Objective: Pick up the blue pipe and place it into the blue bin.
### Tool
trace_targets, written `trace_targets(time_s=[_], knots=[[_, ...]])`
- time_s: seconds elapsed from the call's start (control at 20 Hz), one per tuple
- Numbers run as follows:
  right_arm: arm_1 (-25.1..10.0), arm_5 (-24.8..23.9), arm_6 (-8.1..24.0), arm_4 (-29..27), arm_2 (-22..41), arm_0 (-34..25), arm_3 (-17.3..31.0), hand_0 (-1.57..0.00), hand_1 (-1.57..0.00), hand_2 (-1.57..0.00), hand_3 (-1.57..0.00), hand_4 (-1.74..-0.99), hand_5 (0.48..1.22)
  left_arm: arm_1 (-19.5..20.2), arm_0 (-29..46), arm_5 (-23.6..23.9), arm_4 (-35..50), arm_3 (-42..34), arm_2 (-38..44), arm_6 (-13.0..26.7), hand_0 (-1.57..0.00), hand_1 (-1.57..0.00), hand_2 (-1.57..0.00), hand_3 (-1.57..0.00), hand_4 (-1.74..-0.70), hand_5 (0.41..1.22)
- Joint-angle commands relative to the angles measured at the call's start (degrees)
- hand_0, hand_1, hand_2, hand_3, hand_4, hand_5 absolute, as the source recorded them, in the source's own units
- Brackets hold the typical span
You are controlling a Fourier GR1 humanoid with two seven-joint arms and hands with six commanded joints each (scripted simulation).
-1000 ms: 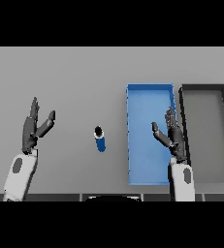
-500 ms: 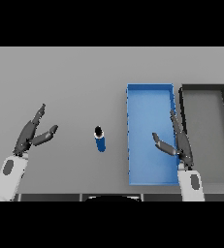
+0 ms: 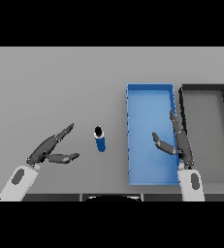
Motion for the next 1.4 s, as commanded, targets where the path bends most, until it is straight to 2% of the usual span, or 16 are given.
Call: trace_targets(time_s=[0.0,0.2,0.3,0.6,0.7,0.9,1.1,1.2,1.25,1.3,1.35], knots=[[0.3,-0.1,0.3,0.0,0.2,0.0,0.0,0.0,0.0,0.0,0.0,-1.182,0.618,-0.8,-0.1,0.2,-1.0,-0.2,-1.1,0.6,0.0,0.0,0.0,0.0,-1.13,0.475],[0.5,0.2,0.8,-0.4,0.1,-0.4,0.3,0.0,0.0,0.0,0.0,-1.205,0.618,-4.8,-1.7,0.4,-2.9,0.4,-4.4,3.2,0.0,0.0,0.0,0.0,-1.14,0.452],[0.6,0.0,-0.5,-0.7,-0.3,-0.4,0.8,0.0,0.0,0.0,0.0,-1.218,0.627,-7.0,-2.6,0.6,-4.2,2.8,-5.4,2.2,0.0,0.0,0.0,0.0,-1.15,0.452],[0.4,0.1,1.2,-0.4,-0.1,0.4,-0.6,0.0,0.0,0.0,0.0,-1.205,0.625,-14.8,-7.6,2.6,-6.3,9.3,-6.8,1.3,0.0,0.0,0.0,0.0,-1.14,0.46],[0.0,0.2,0.1,-0.8,-0.8,0.7,-0.3,0.0,0.0,0.0,0.0,-1.211,0.634,-16.6,-9.4,2.6,-7.5,13.1,-7.1,-0.1,0.0,0.0,0.0,0.0,-1.12,0.456],[-0.1,0.4,-0.6,-1.1,-1.0,1.2,-0.2,0.0,0.0,0.0,0.0,-1.221,0.645,-19.6,-11.4,5.2,-11.2,16.8,-8.6,1.0,0.0,0.0,0.0,0.0,-1.05,0.418],[-0.4,0.1,-0.6,-0.5,-0.9,1.2,-0.7,0.0,0.0,0.0,0.0,-1.207,0.65,-22.3,-12.7,4.4,-9.5,18.8,-8.2,-1.6,0.0,0.0,0.0,0.0,-1.11,0.463],[-0.5,0.3,-1.6,-0.5,-1.1,1.5,0.2,0.0,0.0,0.0,0.0,-1.213,0.655,-24.0,-11.7,3.9,-7.5,18.9,-7.6,-3.3,0.0,-0.04,-0.15,-0.12,-1.19,0.55],[-0.5,0.4,-2.0,-1.0,-1.2,1.6,-0.3,0.0,0.0,0.0,0.0,-1.217,0.655,-24.6,-11.6,3.8,-6.6,19.3,-7.1,-3.4,-0.01,-0.16,-0.31,-0.28,-1.24,0.613],[-0.5,0.4,-1.4,-1.1,-1.2,1.3,-0.9,0.0,0.0,0.0,0.0,-1.22,0.656,-25.5,-11.6,4.0,-5.7,19.5,-6.6,-3.3,-0.12,-0.32,-0.49,-0.53,-1.28,0.735],[-0.4,0.4,-1.9,-1.0,-0.9,1.9,-1.4,0.0,0.0,0.0,0.0,-1.22,0.656,-25.9,-11.3,4.0,-5.1,19.7,-6.3,-4.0,-0.36,-0.55,-0.69,-0.74,-1.37,0.832]])
